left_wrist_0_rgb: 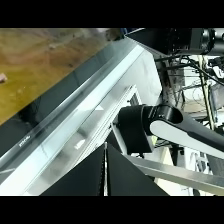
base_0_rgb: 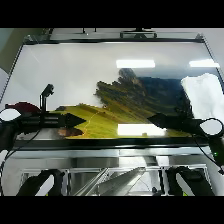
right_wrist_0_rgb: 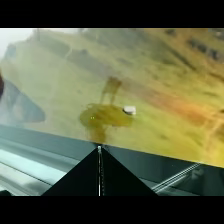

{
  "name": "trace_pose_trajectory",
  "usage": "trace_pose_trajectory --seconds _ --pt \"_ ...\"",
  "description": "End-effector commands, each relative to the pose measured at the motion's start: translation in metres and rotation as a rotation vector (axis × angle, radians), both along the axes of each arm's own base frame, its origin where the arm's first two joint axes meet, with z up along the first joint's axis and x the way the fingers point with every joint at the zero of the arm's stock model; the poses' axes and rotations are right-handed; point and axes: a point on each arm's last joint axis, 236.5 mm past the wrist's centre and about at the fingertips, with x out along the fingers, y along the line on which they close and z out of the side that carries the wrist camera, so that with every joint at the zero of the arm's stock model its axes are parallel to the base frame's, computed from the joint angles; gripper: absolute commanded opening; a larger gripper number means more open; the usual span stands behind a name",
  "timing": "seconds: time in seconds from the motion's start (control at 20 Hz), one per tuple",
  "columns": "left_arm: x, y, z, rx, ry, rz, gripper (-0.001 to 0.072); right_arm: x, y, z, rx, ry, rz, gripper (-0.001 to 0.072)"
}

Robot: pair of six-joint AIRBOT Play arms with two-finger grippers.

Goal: Fold the shirts.

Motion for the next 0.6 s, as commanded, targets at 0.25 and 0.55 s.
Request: trace_pose_trajectory --seconds 0.25,0.55 --pt "-0.006 0.001 0.000 0.042 -0.090 0.067 0.0021 -0.006 0.009 -0.007 0.006 0.008 0.022 0.0021" --pt "-0.001 0.002 0.002 0.047 -0.107 0.090 0.0022 -0.006 0.009 -0.007 0.006 0.008 0.022 0.0021"
